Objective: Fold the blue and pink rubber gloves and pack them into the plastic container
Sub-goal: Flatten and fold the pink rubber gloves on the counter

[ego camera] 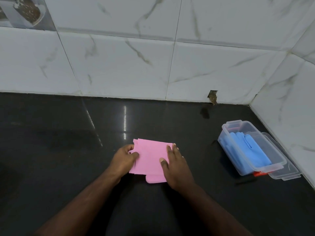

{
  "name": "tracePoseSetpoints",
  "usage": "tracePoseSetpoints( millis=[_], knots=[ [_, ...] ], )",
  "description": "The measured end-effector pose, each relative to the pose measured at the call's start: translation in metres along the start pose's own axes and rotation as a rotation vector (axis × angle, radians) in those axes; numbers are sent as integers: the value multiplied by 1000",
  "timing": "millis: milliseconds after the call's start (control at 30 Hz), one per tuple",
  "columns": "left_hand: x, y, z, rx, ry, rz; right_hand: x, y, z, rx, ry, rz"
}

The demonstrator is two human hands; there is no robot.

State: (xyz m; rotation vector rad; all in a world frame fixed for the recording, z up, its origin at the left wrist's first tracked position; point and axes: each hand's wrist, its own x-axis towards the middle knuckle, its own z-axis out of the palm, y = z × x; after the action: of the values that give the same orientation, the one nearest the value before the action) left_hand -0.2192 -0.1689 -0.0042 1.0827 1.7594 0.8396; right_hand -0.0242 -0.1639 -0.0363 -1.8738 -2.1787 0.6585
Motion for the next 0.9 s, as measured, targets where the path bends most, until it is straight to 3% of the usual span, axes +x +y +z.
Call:
tracePoseSetpoints(
  millis=[300,433,567,900],
  knots=[
    [3,-13,10,62,20,49,-3,-20,24,-148,74,68],
    [4,-18,11,84,38,31,-4,-21,22,-164,28,43],
    [3,-17,10,64,30,10,2,-10,6,-84,5,12],
    [2,-12,9,-88,44,-41,8,-5,15,-240,-7,17]
  ],
)
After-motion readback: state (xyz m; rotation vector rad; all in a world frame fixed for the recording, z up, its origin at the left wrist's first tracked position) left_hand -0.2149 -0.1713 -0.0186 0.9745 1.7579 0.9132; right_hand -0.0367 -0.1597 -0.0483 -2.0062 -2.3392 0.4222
